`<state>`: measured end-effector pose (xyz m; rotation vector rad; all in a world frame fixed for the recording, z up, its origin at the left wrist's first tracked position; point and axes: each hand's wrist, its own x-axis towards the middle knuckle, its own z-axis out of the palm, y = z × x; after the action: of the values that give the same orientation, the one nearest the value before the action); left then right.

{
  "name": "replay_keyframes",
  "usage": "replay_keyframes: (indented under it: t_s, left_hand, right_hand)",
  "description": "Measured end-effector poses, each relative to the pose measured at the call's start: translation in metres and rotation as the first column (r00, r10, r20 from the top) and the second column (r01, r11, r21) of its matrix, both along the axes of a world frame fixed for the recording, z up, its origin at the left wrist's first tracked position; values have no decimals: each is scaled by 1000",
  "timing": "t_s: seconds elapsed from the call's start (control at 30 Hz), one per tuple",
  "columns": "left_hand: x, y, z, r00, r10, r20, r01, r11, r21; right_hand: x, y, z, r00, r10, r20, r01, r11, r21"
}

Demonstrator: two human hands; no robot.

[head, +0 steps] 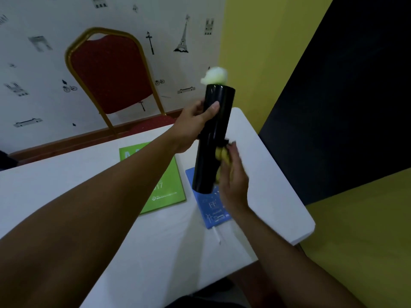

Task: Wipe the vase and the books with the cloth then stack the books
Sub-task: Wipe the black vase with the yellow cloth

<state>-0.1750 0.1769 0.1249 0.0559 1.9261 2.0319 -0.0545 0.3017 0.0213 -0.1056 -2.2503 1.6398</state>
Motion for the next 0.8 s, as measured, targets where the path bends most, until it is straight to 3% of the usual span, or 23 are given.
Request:
replay_keyframes:
  t_s: [0.13, 0.23, 0.43, 0.6, 0.67, 0.8]
  left_hand:
    - [17, 7, -11, 996, -84, 28, 85, 996, -24]
    - [18, 7, -13, 999, -45, 19, 45, 999, 17]
    - [2, 5, -1, 999, 36, -37, -34, 998, 58]
    - [2, 15, -7, 1000, -18, -14, 18, 999, 41]
    - [3, 24, -7, 999, -19, -25, 19, 1000, -10]
    - [-1, 39, -12, 984, -40, -173, -13, 955, -296]
  right_hand:
    - [-55, 16, 50, 983, -182, 25, 184, 980, -78]
    - [-54, 23, 51, 993, -94, 67, 97, 994, -55]
    - [14, 3, -9, 982, 63, 178, -49, 996, -78]
    - [19, 0, -21, 989, -30, 144, 32, 999, -17]
    - [18, 5, -25, 992, -69, 110, 67, 998, 19]
    - [14, 21, -36, 990, -142, 17, 138, 979, 148]
